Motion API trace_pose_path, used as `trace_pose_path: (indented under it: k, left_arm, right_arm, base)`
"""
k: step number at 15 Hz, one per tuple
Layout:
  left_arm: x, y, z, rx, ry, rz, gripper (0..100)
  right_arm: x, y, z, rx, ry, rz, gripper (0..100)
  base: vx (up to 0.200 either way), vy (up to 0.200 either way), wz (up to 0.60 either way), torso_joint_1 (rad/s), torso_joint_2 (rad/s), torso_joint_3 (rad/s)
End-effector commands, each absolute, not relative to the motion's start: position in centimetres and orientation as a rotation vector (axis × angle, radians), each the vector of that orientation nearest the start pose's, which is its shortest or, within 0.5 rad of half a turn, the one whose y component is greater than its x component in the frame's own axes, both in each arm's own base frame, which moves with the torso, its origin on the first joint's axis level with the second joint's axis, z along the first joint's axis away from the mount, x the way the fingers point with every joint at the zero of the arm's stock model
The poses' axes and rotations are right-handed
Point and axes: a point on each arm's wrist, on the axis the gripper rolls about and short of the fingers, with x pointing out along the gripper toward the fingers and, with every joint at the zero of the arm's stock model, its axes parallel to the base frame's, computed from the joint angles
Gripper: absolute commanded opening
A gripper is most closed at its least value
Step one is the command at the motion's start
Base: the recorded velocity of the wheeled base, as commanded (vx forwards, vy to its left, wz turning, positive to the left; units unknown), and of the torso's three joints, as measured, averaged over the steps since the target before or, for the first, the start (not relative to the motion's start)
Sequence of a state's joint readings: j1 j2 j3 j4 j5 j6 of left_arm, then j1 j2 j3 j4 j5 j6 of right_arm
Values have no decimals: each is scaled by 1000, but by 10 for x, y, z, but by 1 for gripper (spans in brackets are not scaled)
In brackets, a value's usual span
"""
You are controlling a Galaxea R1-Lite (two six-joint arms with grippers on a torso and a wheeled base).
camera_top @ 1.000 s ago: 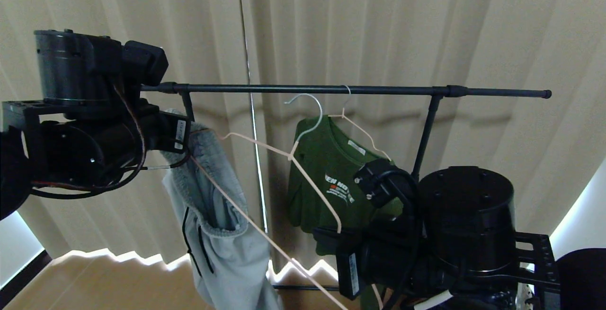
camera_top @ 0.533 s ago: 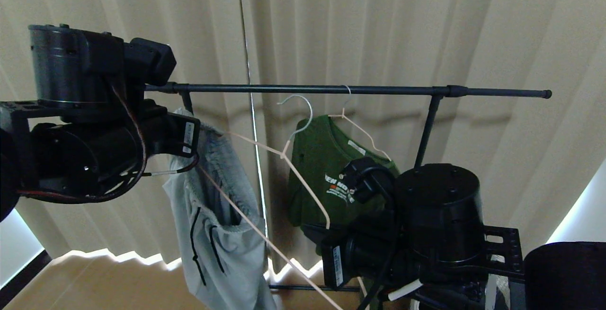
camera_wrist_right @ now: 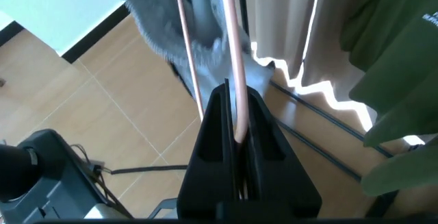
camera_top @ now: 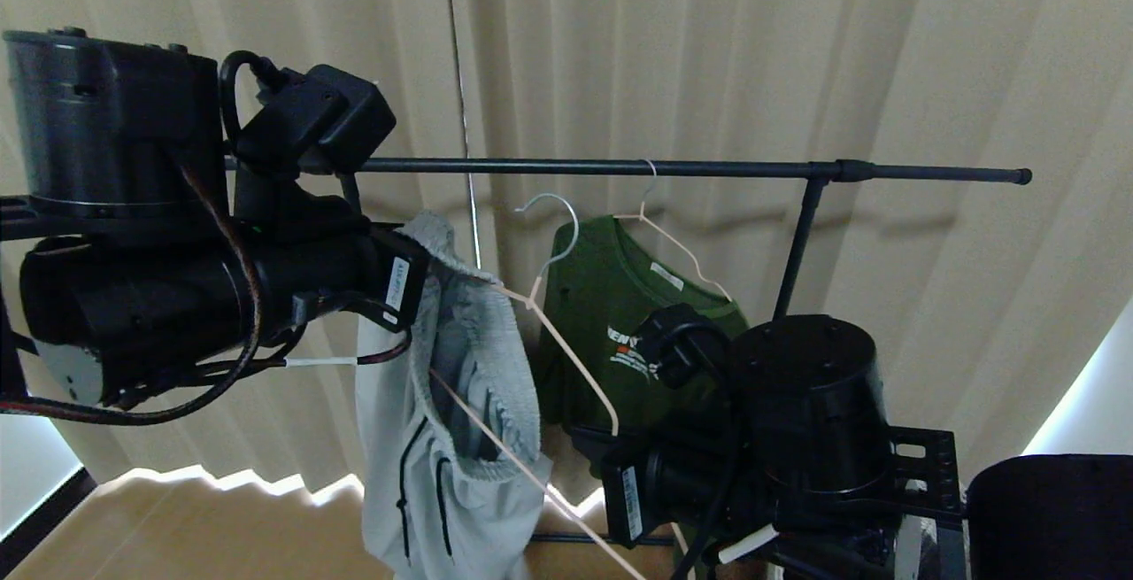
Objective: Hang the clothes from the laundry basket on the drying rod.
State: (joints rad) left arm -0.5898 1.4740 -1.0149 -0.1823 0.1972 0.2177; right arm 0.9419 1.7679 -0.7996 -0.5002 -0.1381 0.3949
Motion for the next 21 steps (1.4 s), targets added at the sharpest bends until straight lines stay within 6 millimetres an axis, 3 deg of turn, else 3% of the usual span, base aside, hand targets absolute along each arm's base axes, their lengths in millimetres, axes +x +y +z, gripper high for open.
trace_pose_path:
  k: [1, 5, 10, 11, 15, 21]
  left_arm:
    - [212, -144, 264, 329, 200, -476, 0]
    - [198, -158, 258, 361, 200, -592, 0]
    - [188, -154, 255, 361, 201, -610, 0]
    - [185, -151, 258, 355, 191, -609, 100]
    - [180, -147, 261, 348, 172, -610, 100]
    - [153, -122, 264, 349, 117, -649, 100]
  right_arm:
    - [188, 250, 146, 122, 558, 685, 0]
    - [190, 248, 146, 98, 544, 683, 0]
    - [190, 237, 152, 87, 517, 672, 0]
    - [188, 232, 158, 76, 494, 675, 0]
    - [183, 221, 170, 88, 455, 676, 0]
    - [172, 188, 184, 88, 398, 662, 0]
  base:
    - [0, 0, 0, 0, 0, 0]
    - [0, 0, 0, 0, 0, 0]
    - [0, 0, 0, 0, 0, 0]
    - [0, 0, 0, 0, 0, 0]
    - [0, 0, 0, 0, 0, 0]
    - [0, 0, 0, 0, 0, 0]
